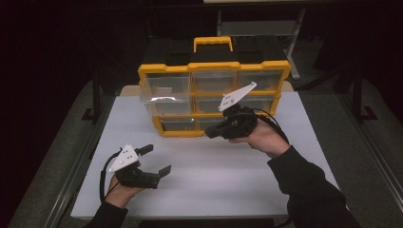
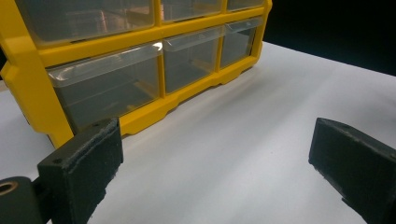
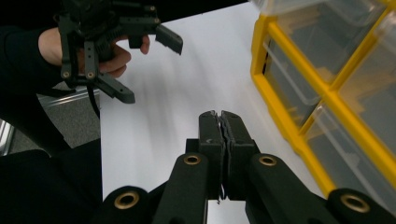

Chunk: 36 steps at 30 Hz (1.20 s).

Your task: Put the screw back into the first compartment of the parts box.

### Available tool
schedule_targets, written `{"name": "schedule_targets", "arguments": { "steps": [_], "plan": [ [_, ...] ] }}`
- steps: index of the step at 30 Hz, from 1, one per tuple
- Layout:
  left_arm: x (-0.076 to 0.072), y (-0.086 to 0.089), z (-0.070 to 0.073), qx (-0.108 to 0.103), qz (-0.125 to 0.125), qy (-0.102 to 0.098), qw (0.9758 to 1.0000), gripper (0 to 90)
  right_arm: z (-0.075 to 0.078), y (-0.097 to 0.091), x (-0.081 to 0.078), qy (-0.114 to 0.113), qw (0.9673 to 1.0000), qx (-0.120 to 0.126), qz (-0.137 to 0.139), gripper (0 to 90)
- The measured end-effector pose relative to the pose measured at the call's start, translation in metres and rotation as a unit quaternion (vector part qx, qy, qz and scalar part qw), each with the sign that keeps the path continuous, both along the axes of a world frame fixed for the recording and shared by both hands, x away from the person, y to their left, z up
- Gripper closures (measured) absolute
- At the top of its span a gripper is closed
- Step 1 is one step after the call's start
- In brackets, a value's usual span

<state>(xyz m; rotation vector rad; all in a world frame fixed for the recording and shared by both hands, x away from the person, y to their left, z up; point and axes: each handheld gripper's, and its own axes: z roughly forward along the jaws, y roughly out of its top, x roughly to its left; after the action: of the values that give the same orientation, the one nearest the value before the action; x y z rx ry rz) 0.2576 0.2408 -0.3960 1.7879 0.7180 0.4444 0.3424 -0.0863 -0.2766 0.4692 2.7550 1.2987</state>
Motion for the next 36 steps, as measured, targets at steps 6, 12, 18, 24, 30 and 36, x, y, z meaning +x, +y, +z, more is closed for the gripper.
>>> {"name": "schedule_targets", "arguments": {
  "steps": [6, 12, 18, 24, 30, 36],
  "plan": [
    [0.0, -0.001, 0.0, -0.005, 0.001, 0.001, 1.0, 2.4, 0.018, 0.001, 0.002, -0.005, 0.9999, 0.012, -0.006, 87.8],
    [0.0, -0.001, 0.0, -0.004, 0.001, 0.001, 1.0, 2.4, 0.037, 0.001, 0.004, -0.019, 0.9996, 0.019, -0.006, 87.8],
    [0.0, -0.001, 0.0, -0.003, 0.001, 0.001, 1.0, 2.4, 0.055, 0.004, 0.006, -0.03, 0.9992, 0.025, -0.006, 87.8],
    [0.0, 0.0, 0.0, 0.0, 0.0, 0.001, 1.0, 2.4, 0.07, 0.007, 0.007, -0.039, 0.9987, 0.033, -0.006, 87.8],
    [0.0, -0.001, 0.0, 0.0, -0.001, 0.001, 1.0, 2.4, 0.082, 0.009, 0.013, -0.045, 0.9977, 0.049, -0.01, 87.8],
    [0.0, -0.001, 0.0, -0.001, 0.0, 0.003, 1.0, 2.4, 0.088, 0.01, 0.019, -0.047, 0.9973, 0.056, -0.014, 87.8]
  ]
}}
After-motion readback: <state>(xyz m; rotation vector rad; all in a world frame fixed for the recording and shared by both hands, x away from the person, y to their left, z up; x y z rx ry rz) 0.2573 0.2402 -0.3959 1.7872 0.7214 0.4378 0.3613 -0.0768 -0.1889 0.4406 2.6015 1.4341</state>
